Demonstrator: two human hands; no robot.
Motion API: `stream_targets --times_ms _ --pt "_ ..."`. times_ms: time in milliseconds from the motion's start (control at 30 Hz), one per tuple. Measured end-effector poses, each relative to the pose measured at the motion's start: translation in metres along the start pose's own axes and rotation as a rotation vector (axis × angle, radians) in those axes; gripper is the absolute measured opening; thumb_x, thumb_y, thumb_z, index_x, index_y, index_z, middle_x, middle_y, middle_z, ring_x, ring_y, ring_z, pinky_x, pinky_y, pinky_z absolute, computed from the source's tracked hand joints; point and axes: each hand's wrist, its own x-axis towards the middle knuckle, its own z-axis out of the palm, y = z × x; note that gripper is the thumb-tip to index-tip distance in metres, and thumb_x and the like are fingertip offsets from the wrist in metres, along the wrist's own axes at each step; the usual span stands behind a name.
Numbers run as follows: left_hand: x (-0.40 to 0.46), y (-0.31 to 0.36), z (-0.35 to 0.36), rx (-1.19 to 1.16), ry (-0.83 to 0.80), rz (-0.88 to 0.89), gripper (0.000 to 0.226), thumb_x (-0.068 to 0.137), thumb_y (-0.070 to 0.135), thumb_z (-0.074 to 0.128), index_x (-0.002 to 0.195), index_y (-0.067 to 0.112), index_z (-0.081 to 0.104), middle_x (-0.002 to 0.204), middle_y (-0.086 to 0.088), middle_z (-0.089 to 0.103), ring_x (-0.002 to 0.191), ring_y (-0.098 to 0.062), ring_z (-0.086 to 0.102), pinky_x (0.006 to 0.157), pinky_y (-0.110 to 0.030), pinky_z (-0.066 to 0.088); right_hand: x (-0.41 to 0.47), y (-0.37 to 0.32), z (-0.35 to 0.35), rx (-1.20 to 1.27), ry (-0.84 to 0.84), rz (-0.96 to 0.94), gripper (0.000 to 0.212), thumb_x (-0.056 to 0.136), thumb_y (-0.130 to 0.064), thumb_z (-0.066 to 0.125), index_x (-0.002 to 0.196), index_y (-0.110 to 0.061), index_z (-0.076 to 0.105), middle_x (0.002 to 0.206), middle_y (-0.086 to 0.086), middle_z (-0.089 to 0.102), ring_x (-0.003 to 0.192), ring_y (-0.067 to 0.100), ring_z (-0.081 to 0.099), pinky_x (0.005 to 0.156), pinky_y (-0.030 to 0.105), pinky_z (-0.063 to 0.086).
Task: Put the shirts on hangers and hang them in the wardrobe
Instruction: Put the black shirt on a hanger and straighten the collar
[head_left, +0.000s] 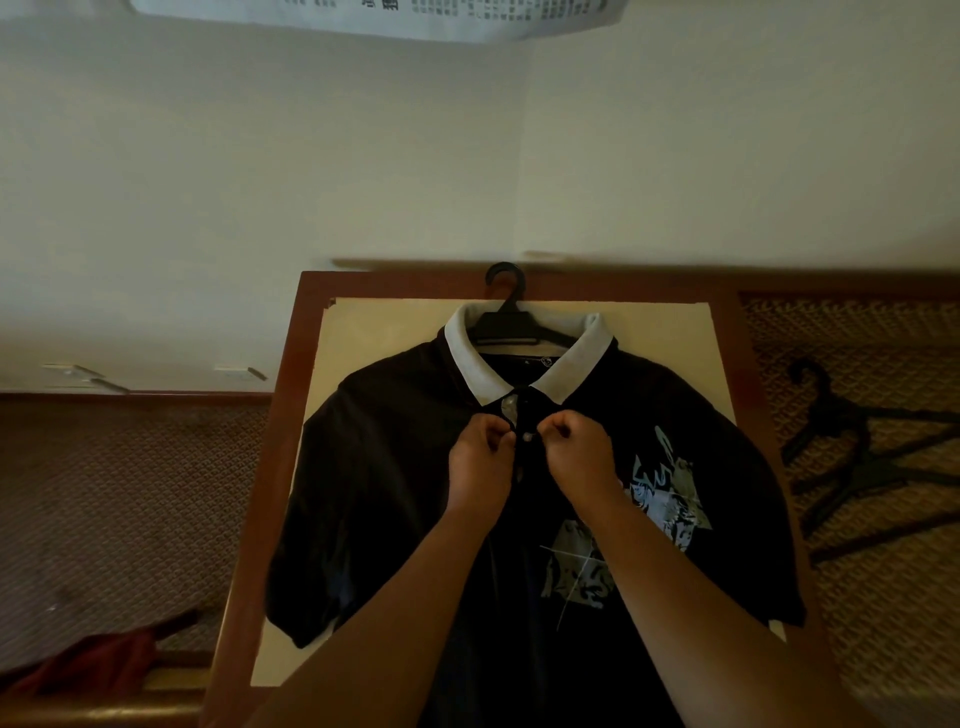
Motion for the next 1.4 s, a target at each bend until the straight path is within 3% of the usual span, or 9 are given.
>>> stream_targets --times_ms 100,267,433,567,667,900,1133,1267,1400 --pt "0.009 -0.001 -0.004 -0.020 0.041 0.024 0.019 0.098 0.013 0.046 0.106 0.025 0.058 0.099 0.004 0.062 0.086 -0.013 0.063 0.077 -0.029 0.055 0.004 -0.011 0.010 -0.245 0.055 -0.122 0.022 0.093 -0.035 0.058 0.089 -0.014 0.052 0.087 -0.001 0.053 0.073 0.012 0.052 0.052 0.014 0.028" --pt "0.021 0.002 -0.009 0.188 0.063 0.198 0.034 0.099 0.007 0.042 0.125 0.017 0.060 0.112 0.002 0.057 0.096 -0.004 0.054 0.078 -0.003 0.037 0.013 -0.023 0.022 -0.458 0.066 -0.137 0.045 0.090 -0.044 0.060 0.113 -0.005 0.051 0.114 0.010 0.054 0.096 0.026 0.061 0.064 0.026 0.039" --pt "0.031 0.006 -0.007 0.391 0.056 0.270 0.031 0.099 0.016 0.044 0.124 0.022 0.061 0.119 -0.001 0.055 0.101 -0.015 0.057 0.082 -0.026 0.048 0.018 -0.025 0.017 -0.399 0.080 -0.099 0.032 0.093 -0.030 0.056 0.112 -0.004 0.054 0.112 0.013 0.058 0.094 0.027 0.060 0.067 0.027 0.037" --pt "0.033 0.010 -0.003 0.554 0.033 0.366 0.025 0.100 0.026 0.045 0.117 0.019 0.061 0.115 0.001 0.052 0.090 -0.014 0.059 0.076 -0.033 0.054 0.018 -0.028 0.012 -0.341 0.126 -0.082 0.023 0.094 -0.025 0.054 0.104 -0.005 0.055 0.093 0.007 0.059 0.078 0.019 0.054 0.060 0.024 0.034" --pt "0.035 0.010 0.003 0.563 0.038 0.327 0.025 0.100 0.028 0.044 0.114 0.018 0.062 0.115 -0.001 0.052 0.089 -0.016 0.060 0.076 -0.035 0.054 0.017 -0.026 0.012 -0.242 0.170 -0.071 0.013 0.094 -0.021 0.053 0.086 -0.011 0.054 0.076 0.000 0.050 0.068 0.013 0.045 0.047 0.017 0.022" --pt "0.033 0.013 0.016 0.417 0.161 0.128 0.026 0.097 0.033 0.052 0.106 0.013 0.065 0.109 -0.004 0.054 0.078 -0.010 0.051 0.070 -0.028 0.047 0.022 -0.016 0.016 -0.099 0.209 -0.018 0.018 0.092 -0.018 0.053 0.076 -0.013 0.048 0.088 0.015 0.058 0.066 0.017 0.048 0.048 0.020 0.023" --pt "0.035 0.018 0.022 0.479 0.195 0.097 0.026 0.094 0.036 0.054 0.102 0.012 0.062 0.109 -0.004 0.051 0.081 -0.020 0.059 0.072 -0.038 0.054 0.024 -0.017 0.013 -0.109 0.150 -0.029 0.019 0.094 -0.025 0.057 0.083 -0.012 0.051 0.087 0.009 0.058 0.069 0.015 0.051 0.050 0.018 0.028" --pt "0.037 0.018 0.023 0.458 0.201 0.078 0.022 0.093 0.035 0.057 0.099 0.015 0.062 0.108 -0.002 0.051 0.081 -0.018 0.059 0.072 -0.037 0.054 0.021 -0.018 0.006 -0.109 0.138 -0.041 0.013 0.092 -0.014 0.059 0.087 -0.012 0.046 0.073 -0.006 0.046 0.067 0.011 0.047 0.047 0.012 0.026" --pt "0.038 0.018 0.021 0.421 0.201 0.064 0.018 0.094 0.032 0.056 0.097 0.016 0.064 0.106 0.000 0.053 0.077 -0.012 0.055 0.067 -0.030 0.050 0.020 -0.016 0.008 -0.106 0.176 -0.043 0.011 0.094 -0.014 0.057 0.099 -0.004 0.058 0.086 -0.001 0.053 0.076 0.010 0.049 0.049 0.009 0.029"
